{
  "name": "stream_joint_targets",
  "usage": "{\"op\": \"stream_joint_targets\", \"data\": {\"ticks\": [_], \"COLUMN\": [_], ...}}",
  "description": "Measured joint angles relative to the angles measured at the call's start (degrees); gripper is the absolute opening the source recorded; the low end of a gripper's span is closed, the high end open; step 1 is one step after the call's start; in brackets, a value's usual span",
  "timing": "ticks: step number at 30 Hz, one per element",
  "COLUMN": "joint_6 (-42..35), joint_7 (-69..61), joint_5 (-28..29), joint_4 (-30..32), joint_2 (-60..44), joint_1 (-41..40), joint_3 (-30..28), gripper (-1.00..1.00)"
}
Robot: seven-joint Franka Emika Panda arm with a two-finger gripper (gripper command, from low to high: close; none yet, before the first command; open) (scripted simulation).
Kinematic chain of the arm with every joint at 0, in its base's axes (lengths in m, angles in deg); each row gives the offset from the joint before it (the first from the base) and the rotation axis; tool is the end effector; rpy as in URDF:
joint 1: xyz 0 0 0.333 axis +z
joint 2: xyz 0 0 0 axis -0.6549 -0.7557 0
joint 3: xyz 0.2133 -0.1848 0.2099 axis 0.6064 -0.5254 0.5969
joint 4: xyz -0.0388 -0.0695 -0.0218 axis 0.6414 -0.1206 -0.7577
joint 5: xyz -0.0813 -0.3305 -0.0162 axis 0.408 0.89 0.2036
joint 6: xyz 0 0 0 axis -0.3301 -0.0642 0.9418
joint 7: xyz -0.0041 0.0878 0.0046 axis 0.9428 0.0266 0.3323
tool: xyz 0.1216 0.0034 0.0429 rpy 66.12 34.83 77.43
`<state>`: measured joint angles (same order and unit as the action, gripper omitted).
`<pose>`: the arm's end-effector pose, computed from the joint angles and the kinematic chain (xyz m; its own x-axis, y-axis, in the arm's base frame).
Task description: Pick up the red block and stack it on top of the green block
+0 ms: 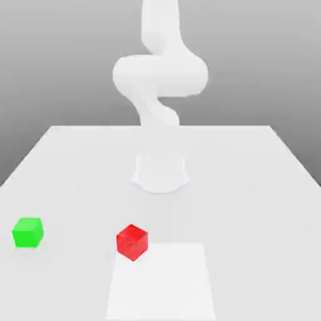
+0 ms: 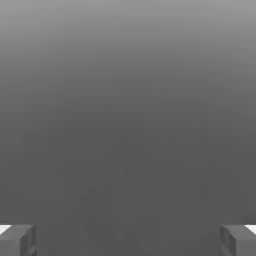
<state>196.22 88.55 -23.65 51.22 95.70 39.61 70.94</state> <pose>0.3101 -0.0058 0.6739 0.4844 -0.7561 0.4401 -0.5724 -0.6544 -0.4942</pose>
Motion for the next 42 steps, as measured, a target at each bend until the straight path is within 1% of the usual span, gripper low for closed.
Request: {"op": "stream_joint_targets", "data": {"ticks": [11,16,18,23,24,31,39,42], "joint_6": [15.03,23.38,29.25,39.44,41.07,41.47,28.67,26.66], "joint_7": [12.85,19.97,22.28,23.78,23.83,24.05,22.99,17.50], "joint_5": [-0.64,-0.48,-0.09,0.84,0.87,1.13,0.12,0.57], "joint_4": [19.79,29.55,31.51,31.02,30.77,30.73,32.74,31.76], "joint_2": [-18.85,-29.77,-37.51,-49.81,-51.71,-52.11,-37.31,-36.30], "joint_1": [-6.65,-9.91,-10.67,-10.44,-10.27,-10.31,-10.43,-11.33], "joint_3": [1.15,1.64,1.33,0.38,0.20,0.22,0.45,-1.60], "gripper": [0.00,0.00,0.00,0.00,-1.00,-1.00,-1.00,-1.00]}}
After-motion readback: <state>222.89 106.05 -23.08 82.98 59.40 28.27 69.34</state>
